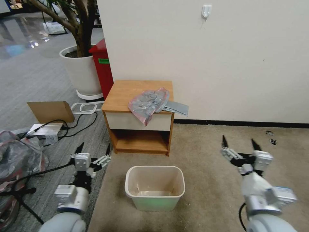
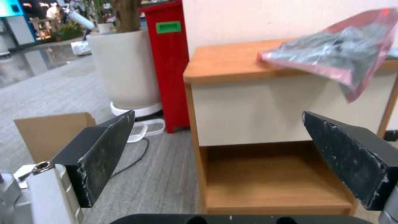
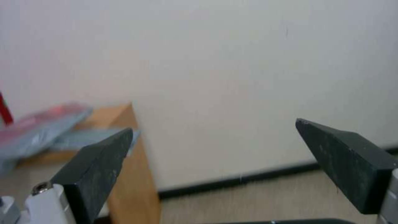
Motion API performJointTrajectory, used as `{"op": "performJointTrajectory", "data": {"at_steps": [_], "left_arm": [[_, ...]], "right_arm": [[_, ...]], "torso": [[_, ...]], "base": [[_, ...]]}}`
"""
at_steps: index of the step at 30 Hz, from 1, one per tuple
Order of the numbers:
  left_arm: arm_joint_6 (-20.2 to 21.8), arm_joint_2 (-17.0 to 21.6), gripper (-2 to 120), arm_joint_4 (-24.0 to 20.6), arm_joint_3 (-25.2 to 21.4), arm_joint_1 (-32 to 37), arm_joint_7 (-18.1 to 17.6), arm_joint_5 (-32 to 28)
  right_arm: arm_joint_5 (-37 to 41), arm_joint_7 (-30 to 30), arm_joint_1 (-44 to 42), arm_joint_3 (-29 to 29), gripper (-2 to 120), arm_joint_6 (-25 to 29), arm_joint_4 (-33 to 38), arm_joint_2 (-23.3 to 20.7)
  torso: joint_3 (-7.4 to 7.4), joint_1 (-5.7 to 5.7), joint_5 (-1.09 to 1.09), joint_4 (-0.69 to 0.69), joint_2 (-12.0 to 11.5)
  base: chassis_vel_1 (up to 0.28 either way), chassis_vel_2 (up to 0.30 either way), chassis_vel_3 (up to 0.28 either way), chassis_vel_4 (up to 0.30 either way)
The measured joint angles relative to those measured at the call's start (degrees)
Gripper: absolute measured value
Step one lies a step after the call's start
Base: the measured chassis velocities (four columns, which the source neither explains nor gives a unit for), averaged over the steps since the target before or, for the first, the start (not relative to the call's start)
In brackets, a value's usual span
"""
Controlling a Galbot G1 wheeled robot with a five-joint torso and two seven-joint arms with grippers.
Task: Pick up the garbage bag from the table and place it over the trash can.
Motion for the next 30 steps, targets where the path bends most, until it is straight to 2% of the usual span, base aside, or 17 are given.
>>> {"op": "performJointTrajectory", "data": {"at_steps": [3, 9, 11, 13, 15, 17, 18, 20, 21, 23, 25, 30], "left_arm": [[2.8, 2.4, 100, -5.2, -1.9, 3.3, -0.7, -2.6], [5.2, 4.2, 100, -6.0, -3.5, 5.8, -1.4, -4.8], [4.5, 5.0, 100, -6.0, -4.2, 6.5, -2.3, -6.1], [3.0, 6.5, 100, -6.0, -5.3, 7.9, -3.9, -8.3], [2.7, 6.9, 100, -5.9, -5.5, 8.2, -4.3, -8.7], [2.6, 6.9, 100, -5.9, -5.5, 8.3, -4.4, -8.7], [2.6, 6.9, 100, -5.8, -5.5, 8.3, -4.4, -8.8], [2.5, 6.9, 100, -5.7, -5.5, 8.3, -4.4, -8.8], [2.5, 6.9, 100, -5.7, -5.5, 8.3, -4.4, -8.8], [2.2, 6.9, 100, -5.7, -5.6, 8.4, -4.4, -8.7], [0.1, 6.4, 100, -5.6, -5.9, 9.8, -4.4, -8.1], [-1.4, 5.9, 100, -5.6, -6.1, 10.7, -4.4, -7.4]], "right_arm": [[1.6, 0.1, -0.4, -0.6, 100, -0.3, -0.7, -1.9], [7.8, 0.6, 3.0, -2.7, 100, -1.5, -3.7, -5.4], [10.8, 1.1, 4.6, -4.0, 100, -1.9, -4.9, -6.1], [18.3, 2.3, 8.1, -6.3, 100, -3.1, -7.5, -6.9], [25.9, 3.5, 11.7, -7.7, 100, -4.0, -10.0, -7.0], [27.8, 3.8, 12.7, -8.0, 100, -4.3, -10.8, -7.0], [33.7, 4.5, 16.0, -8.6, 100, -5.0, -13.1, -6.7], [40.7, 5.7, 20.9, -9.0, 100, -6.6, -16.5, -6.0], [40.7, 5.7, 20.9, -9.0, 100, -6.6, -16.5, -6.0], [46.2, 7.1, 24.6, -9.3, 100, -7.5, -18.9, -5.4], [51.4, 9.3, 29.3, -9.8, 100, -8.7, -22.9, -4.6], [54.4, 11.3, 34.0, -10.9, 100, -9.3, -28.3, -4.0]], "torso": [[0.0, 0.0, 0.02, 0.01, 0.0], [0.0, 0.0, -0.02, 0.01, 0.0], [0.0, 0.0, -0.04, 0.0, 0.0], [0.0, 0.0, 0.03, 0.01, 0.0], [0.0, 0.01, -0.04, 0.02, 0.0], [0.0, 0.0, -0.03, 0.02, 0.0], [0.01, 0.0, 0.0, 0.01, 0.0], [0.01, 0.0, -0.01, 0.01, 0.0], [0.01, 0.0, -0.01, 0.01, 0.0], [0.01, 0.0, -0.02, 0.01, 0.0], [0.01, 0.0, -0.01, 0.01, 0.0], [0.01, 0.01, -0.01, 0.02, 0.0]], "base": [[0.0, 0.0, 0.0, 0.0], [0.0, 0.0, 0.0, 0.0], [0.0, 0.0, 0.0, 0.0], [0.0, 0.0, 0.0, 0.0], [0.0, 0.0, 0.0, 0.0], [0.0, 0.0, 0.0, 0.0], [0.0, 0.0, 0.0, 0.0], [0.0, 0.0, 0.0, 0.0], [0.0, 0.0, 0.0, 0.0], [0.0, 0.0, 0.0, 0.0], [0.0, 0.0, 0.0, 0.0], [0.0, 0.0, 0.0, 0.0]]}}
